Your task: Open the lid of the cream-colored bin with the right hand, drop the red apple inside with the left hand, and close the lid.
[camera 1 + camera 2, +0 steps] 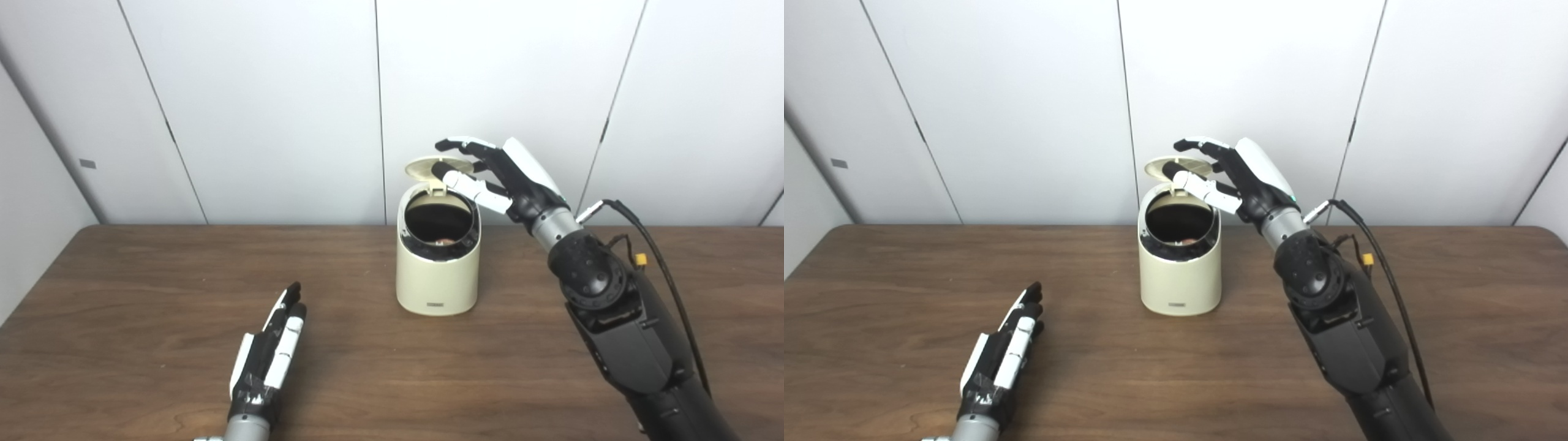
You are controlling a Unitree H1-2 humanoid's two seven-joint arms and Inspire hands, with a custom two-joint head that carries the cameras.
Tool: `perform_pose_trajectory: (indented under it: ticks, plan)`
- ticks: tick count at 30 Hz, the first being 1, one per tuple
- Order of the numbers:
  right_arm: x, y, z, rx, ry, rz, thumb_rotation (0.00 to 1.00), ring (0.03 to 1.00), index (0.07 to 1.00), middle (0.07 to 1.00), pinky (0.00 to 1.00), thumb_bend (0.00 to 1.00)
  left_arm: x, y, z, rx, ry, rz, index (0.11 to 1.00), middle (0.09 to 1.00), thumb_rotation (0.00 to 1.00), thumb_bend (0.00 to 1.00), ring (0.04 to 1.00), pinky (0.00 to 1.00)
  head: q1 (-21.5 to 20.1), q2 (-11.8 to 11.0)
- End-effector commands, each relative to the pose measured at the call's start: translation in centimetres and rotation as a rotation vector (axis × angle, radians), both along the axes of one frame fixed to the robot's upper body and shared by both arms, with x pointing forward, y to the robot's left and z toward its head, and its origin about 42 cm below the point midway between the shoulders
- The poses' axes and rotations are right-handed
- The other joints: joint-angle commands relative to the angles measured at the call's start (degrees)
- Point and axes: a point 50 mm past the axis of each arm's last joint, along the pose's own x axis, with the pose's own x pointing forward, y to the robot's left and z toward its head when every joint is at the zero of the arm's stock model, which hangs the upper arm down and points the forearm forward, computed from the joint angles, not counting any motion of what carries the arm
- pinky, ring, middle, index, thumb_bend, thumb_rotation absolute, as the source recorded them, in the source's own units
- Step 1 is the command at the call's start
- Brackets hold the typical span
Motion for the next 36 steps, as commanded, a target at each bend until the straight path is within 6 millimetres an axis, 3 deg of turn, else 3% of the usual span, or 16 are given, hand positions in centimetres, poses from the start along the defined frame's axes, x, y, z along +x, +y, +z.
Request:
perform_pose_trajectory:
  ticks: [1, 14, 23, 36]
  plan:
    - [0.2, 0.8, 2.7, 0.002, -0.075, 0.025, 0.80, 0.950, 0.814, 0.971, 0.83, 0.43, 0.6, -0.4, 1.5, 0.008, -0.063, -0.015, 1.000, 0.997, 0.82, 0.62, 1.000, 1.00, 0.0, 0.1]
    - [-0.3, 1.2, 0.9, -0.084, -0.092, -0.014, 0.72, 0.999, 0.773, 0.985, 0.91, 0.46, 0.8, -0.1, 1.0, -0.031, -0.041, -0.031, 1.000, 0.999, 0.78, 0.61, 1.000, 1.00, 0.1, 0.0]
    - [-1.4, 0.1, 1.2, -0.153, -0.126, -0.028, 0.74, 1.000, 0.769, 0.976, 0.88, 0.45, 0.8, -0.1, 1.0, -0.027, -0.040, -0.040, 1.000, 1.000, 0.77, 0.62, 1.000, 1.00, -0.1, 0.4]
    - [-2.7, -0.8, 1.0, -0.247, -0.149, -0.042, 0.77, 1.000, 0.770, 0.950, 0.92, 0.45, 0.8, -0.2, 1.1, -0.008, -0.044, -0.034, 1.000, 0.991, 0.79, 0.62, 1.000, 1.00, 0.1, 1.7]
